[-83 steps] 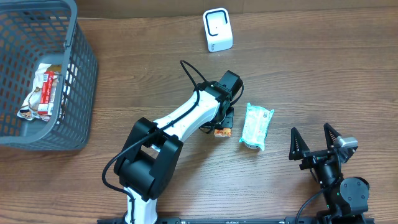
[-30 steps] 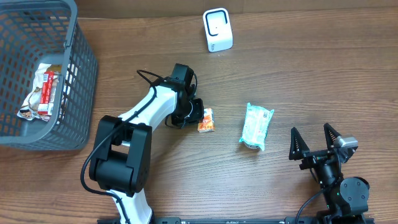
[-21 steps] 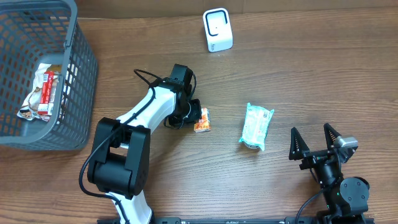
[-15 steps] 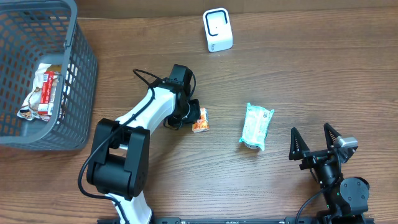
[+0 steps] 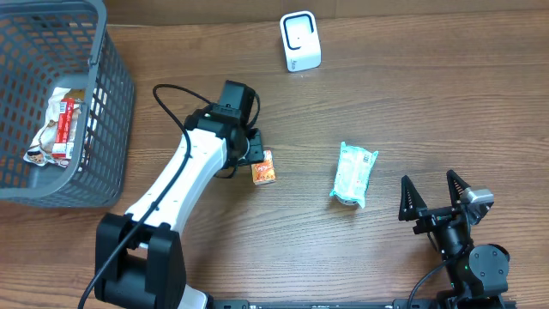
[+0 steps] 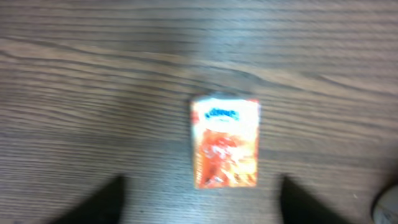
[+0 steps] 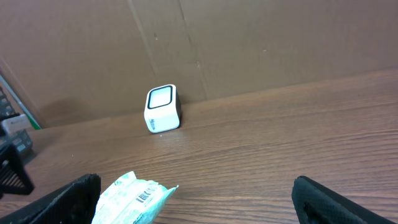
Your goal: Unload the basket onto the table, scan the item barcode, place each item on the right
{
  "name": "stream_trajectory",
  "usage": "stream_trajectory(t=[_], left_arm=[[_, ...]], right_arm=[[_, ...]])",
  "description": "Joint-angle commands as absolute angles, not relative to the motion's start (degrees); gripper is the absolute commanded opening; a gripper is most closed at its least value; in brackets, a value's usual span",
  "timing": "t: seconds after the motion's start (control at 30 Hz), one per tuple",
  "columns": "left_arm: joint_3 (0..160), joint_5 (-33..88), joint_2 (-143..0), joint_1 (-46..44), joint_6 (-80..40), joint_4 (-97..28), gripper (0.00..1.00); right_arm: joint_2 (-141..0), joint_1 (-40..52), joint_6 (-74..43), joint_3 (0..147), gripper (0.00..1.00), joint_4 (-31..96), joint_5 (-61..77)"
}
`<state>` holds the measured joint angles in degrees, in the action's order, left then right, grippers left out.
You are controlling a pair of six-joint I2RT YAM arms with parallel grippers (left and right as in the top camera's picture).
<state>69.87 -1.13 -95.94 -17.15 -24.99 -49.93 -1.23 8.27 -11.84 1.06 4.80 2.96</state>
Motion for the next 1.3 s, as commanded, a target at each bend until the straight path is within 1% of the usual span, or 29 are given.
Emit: stream_trajectory(t=[0.0,0.1,0.17,0.2,0.23,0.3,0.4,0.43,0.47,0.57,0.77,1.0,1.1,1.27], left_arm=[[70.54,-0.67,-96.64,-20.32,-21.67,-49.50,1.00],[70.54,3.51,-97.08,-21.47,-20.08,-47.37,0.99],[70.54,3.97,-97.41,-22.37,-20.14,-46.59,0.65],[70.54,2.83,-97.51,-23.22,-20.53,-46.54,0.54],[70.54,1.19,-97.69,-23.86,-21.78,-46.85,0.49],[70.54,-4.49,-98.15,-25.82,-27.05,-48.25,0.45],[70.54,-9.54,-99.15,-28.75,-29.76,-48.64,0.43],[70.54,-10.94,-99.79,-29.78,-30.61,-48.60,0.41],[70.54,-12.08,-100.16,-30.57,-31.35,-48.62,0.37],[70.54,-16.03,-102.30,-32.62,-33.71,-48.62,0.33],[70.54,-19.94,-107.44,-32.86,-36.45,-48.36,0.34],[70.54,-18.59,-109.12,-32.18,-36.29,-45.63,0.33],[70.37,-18.59,-109.36,-32.53,-36.21,-45.63,0.31],[69.80,-18.57,-110.56,-32.64,-36.23,-45.39,0.31]], right_arm=[[-1.15,8.01,-12.03,0.47,1.00,4.64,2.61],[-1.15,8.01,-12.03,0.47,1.00,4.64,2.61],[-1.15,8.01,-12.03,0.47,1.00,4.64,2.61],[-1.15,8.01,-12.03,0.47,1.00,4.64,2.61],[-1.15,8.01,-12.03,0.47,1.00,4.64,2.61],[-1.15,8.01,-12.03,0.47,1.00,4.64,2.61],[-1.15,8.01,-12.03,0.47,1.00,4.64,2.61],[-1.15,8.01,-12.03,0.47,1.00,4.64,2.61],[-1.15,8.01,-12.03,0.47,1.00,4.64,2.61],[-1.15,8.01,-12.01,0.47,1.00,4.64,2.61],[-1.15,8.01,-12.03,0.47,1.00,4.64,2.61],[-1.15,8.01,-12.03,0.47,1.00,4.64,2.61],[-1.15,8.01,-12.03,0.47,1.00,4.64,2.61],[-1.15,8.01,-12.03,0.47,1.00,4.64,2.61]])
